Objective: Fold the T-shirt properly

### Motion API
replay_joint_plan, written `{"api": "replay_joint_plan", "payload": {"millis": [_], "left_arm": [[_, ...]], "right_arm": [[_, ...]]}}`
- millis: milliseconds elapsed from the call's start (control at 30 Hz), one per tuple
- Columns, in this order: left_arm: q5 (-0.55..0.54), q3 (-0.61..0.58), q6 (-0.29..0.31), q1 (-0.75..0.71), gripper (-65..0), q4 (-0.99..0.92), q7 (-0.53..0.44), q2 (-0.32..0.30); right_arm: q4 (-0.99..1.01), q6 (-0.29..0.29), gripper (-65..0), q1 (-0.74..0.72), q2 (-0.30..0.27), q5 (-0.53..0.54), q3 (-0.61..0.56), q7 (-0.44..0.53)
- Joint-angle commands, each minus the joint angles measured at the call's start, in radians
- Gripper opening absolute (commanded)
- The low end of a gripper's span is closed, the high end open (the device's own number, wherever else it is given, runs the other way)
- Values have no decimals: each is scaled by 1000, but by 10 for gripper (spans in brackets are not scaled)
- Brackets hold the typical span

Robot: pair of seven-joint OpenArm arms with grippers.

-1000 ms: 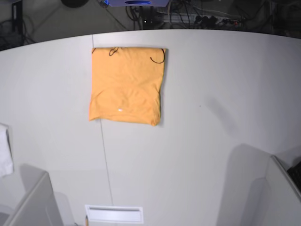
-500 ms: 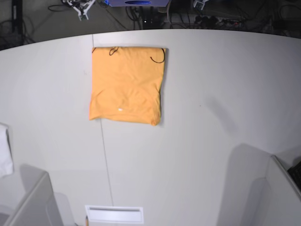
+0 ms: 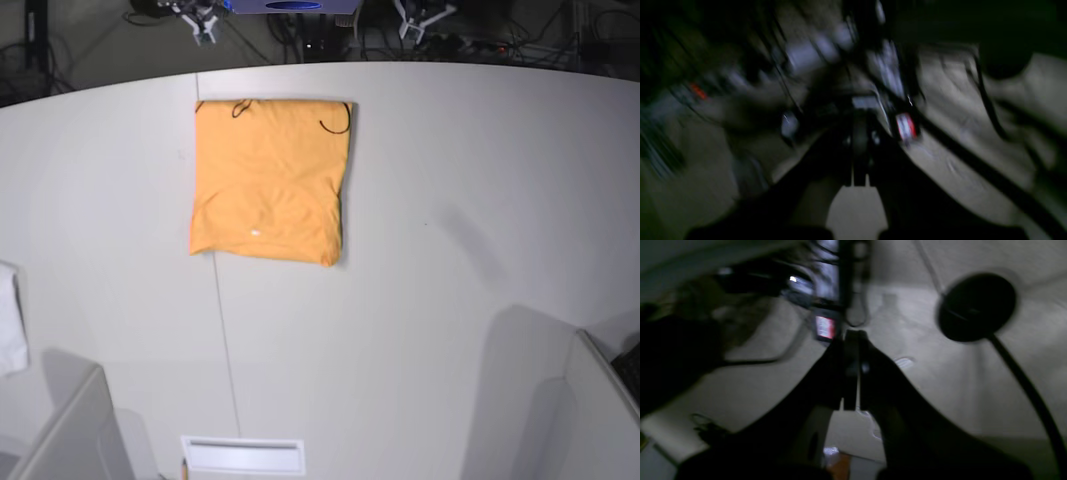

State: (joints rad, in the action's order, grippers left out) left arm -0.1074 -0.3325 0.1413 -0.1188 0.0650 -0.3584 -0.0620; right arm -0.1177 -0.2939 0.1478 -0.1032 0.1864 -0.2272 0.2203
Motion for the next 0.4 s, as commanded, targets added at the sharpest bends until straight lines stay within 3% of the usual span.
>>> {"api": "replay_joint_plan", "payload": {"millis": [0, 367], "left_arm": [[1, 2, 1, -11, -650, -4, 0, -5], [1, -1, 1, -22, -650, -3, 0, -12]], "right_arm": [[0, 2, -650, 0, -19, 2, 1, 8], [0, 2, -650, -1, -7, 2, -1, 8]]}}
